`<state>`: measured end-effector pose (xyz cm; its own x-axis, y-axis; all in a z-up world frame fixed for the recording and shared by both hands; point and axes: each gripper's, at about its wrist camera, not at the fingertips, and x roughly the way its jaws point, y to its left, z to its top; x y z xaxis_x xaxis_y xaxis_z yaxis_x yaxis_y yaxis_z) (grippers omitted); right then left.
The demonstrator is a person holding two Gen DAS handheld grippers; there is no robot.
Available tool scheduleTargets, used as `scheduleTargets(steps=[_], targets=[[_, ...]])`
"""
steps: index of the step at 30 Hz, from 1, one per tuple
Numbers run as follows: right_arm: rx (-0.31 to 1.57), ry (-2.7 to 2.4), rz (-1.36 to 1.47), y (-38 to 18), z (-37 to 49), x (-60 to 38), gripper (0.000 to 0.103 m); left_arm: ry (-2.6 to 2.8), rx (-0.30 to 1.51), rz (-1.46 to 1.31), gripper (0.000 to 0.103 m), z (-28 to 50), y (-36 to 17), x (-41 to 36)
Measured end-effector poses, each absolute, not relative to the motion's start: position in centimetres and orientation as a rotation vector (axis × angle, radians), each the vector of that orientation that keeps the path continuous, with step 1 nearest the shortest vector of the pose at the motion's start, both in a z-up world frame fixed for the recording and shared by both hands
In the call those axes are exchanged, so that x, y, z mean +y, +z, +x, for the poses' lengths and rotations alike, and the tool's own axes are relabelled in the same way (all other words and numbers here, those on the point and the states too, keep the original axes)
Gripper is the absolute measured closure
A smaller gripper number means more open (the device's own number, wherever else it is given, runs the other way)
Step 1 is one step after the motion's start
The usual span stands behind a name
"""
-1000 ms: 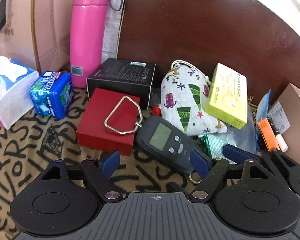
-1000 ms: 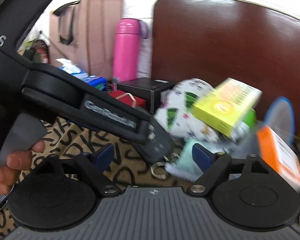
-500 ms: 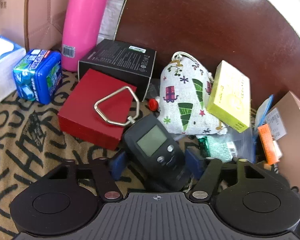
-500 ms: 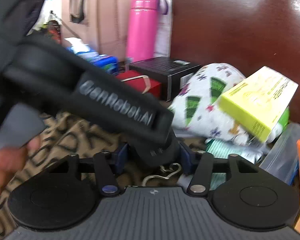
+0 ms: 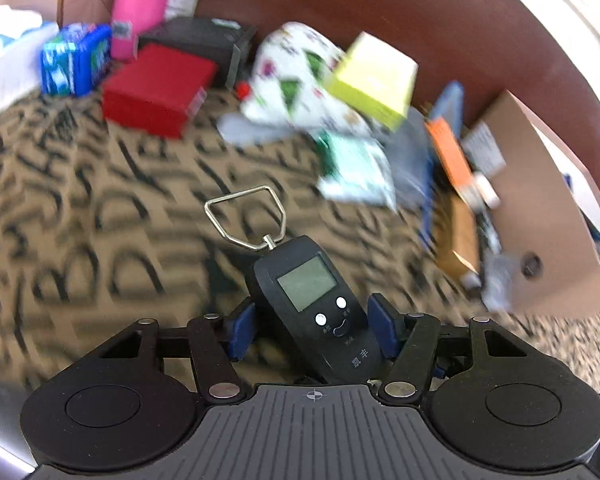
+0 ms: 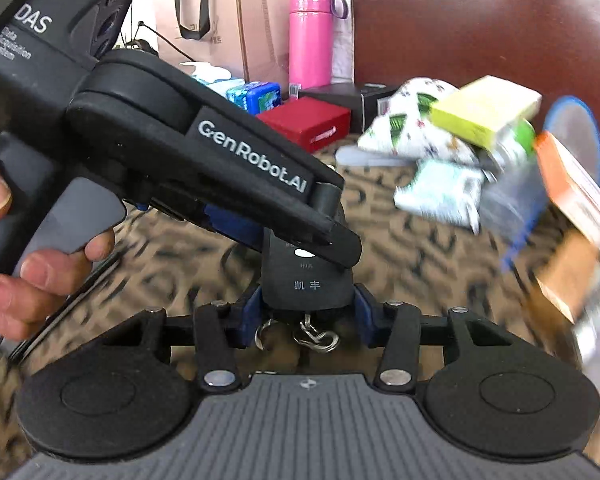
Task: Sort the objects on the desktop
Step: 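Grasp the black digital luggage scale with the left gripper and lift, then carry the scale with the left gripper over the cardboard box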
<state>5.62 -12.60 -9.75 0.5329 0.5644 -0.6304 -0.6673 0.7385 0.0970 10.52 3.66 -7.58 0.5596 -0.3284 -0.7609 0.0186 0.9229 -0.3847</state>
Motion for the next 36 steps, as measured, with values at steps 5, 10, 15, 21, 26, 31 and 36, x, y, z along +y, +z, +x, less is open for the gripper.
scheduleTargets(steps=[5, 10, 15, 21, 26, 31, 36], targets=[[0.715, 0.675, -0.123, -9.1, 1.8, -16.7, 0.05, -0.295, 0.982, -0.313, 0.039, 6.5, -7.5, -0.2], [0.709, 0.621, -0.115, -9.1, -1.2, -19.5, 0.05, -0.268, 0.968, -0.229, 0.019, 4.6, -7.2, -2.2], [0.691, 0.587, -0.099, -9.3, -1.2, -19.1, 0.046, -0.271, 0.99, -0.171, 0.013, 5.1, -7.4, -3.8], [0.674, 0.564, -0.127, -9.7, -1.8, -18.4, 0.041, -0.301, 0.967, -0.043, 0.039, 5.5, -7.4, -6.0], [0.678, 0.553, -0.121, -9.7, -1.8, -18.5, 0.048, -0.304, 0.963, -0.059, 0.029, 5.4, -7.7, -6.1], [0.678, 0.541, -0.105, -9.3, -2.3, -18.7, 0.049, -0.301, 0.96, -0.039, 0.042, 4.9, -7.1, -6.5], [0.647, 0.529, -0.109, -8.2, -3.3, -19.7, 0.049, -0.311, 0.92, -0.05, 0.043, 4.0, -5.7, -7.3]])
